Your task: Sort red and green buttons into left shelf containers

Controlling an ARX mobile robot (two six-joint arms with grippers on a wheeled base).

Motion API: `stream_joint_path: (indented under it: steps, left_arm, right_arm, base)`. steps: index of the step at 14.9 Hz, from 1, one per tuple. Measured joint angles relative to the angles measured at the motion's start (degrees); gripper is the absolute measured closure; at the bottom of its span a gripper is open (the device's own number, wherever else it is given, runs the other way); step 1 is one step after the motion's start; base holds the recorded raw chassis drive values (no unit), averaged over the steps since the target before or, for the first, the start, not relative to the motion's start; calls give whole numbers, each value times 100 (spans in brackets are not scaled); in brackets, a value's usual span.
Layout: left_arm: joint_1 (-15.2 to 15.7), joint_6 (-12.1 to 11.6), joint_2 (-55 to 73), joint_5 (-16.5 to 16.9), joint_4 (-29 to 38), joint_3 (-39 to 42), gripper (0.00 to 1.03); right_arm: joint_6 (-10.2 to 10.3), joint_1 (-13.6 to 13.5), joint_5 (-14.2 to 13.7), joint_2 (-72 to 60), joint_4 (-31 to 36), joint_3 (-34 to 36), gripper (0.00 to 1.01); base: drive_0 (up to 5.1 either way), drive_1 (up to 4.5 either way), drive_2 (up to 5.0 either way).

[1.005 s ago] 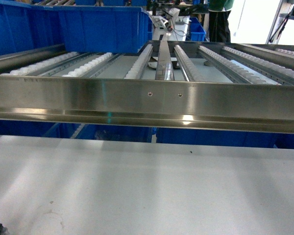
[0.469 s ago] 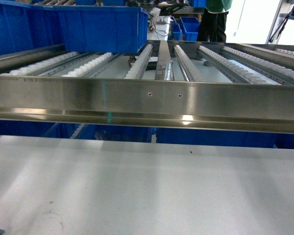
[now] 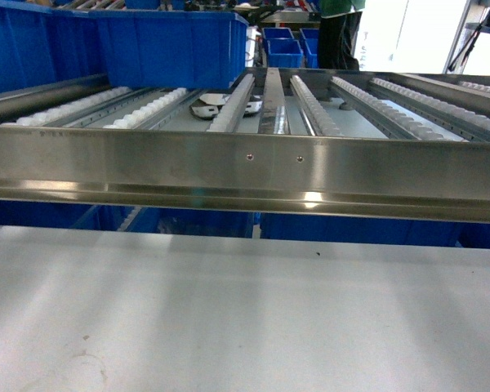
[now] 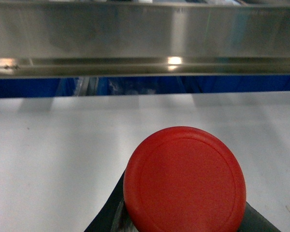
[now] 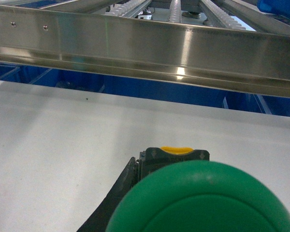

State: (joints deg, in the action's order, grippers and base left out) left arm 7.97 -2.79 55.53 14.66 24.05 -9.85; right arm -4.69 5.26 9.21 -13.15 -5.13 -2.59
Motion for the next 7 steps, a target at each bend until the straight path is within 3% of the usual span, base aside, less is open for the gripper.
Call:
stream_joint_path:
  steps: [4,7]
  left_arm:
    - [-686,232,-1561,-721,-1412,-315,79]
    - [-1541,264,-1864,-1484,-1692,-356,79]
  right_arm:
    - [4,0,2,0,0,0,74]
    - [13,0,2,0,0,0,74]
  base:
    - [0,0,0]
    - [0,0,0]
